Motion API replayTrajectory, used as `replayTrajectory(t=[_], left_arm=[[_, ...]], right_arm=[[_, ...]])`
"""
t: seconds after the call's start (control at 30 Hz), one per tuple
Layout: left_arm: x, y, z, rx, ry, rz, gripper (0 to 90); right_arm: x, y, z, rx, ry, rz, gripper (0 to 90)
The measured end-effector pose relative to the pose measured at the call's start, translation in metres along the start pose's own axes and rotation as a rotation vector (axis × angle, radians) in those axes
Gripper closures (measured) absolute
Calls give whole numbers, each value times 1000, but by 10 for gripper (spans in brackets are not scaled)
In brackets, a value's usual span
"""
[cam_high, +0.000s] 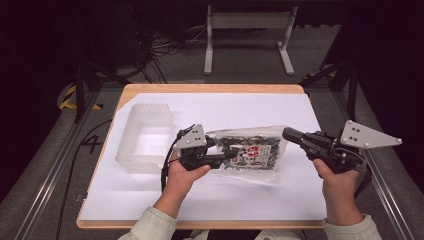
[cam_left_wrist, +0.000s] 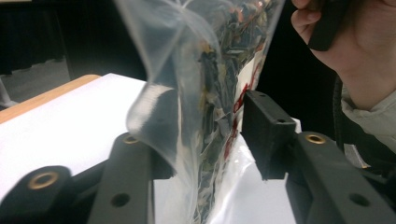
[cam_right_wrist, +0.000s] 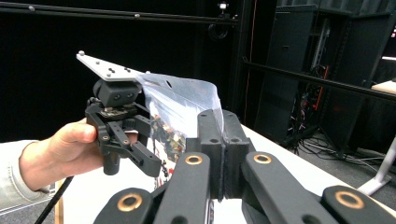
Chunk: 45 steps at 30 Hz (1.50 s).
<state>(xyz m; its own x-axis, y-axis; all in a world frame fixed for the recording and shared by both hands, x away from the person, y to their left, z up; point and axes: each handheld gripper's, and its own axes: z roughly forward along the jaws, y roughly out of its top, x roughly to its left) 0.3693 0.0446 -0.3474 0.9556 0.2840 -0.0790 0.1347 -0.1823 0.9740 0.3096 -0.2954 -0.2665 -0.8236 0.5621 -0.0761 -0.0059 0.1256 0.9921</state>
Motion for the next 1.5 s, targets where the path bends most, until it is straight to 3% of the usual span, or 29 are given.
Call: replayTrajectory(t=[0.43,0.77,0.9,1.13,1.33,1.5], left_arm=[[-10,6,-1,13,-62,48,712],[-14,9,-3,7,-57,65,722],[-15,10,-4,3,-55,73,724],[-15,12,-7,7,-44,74,727],[-14,14,-12,-8,-27,82,728],[-11,18,-21,-31,-3,79,729]], right_arm=[[-9,-3,-5,-11,-50,21,887],[-12,-4,-6,-14,-63,33,831],[-13,-5,-6,-24,-61,51,756],[-16,-4,-5,-35,-30,82,523],[-19,-5,-5,-36,-57,78,411],[-21,-5,-6,-31,-60,79,398]])
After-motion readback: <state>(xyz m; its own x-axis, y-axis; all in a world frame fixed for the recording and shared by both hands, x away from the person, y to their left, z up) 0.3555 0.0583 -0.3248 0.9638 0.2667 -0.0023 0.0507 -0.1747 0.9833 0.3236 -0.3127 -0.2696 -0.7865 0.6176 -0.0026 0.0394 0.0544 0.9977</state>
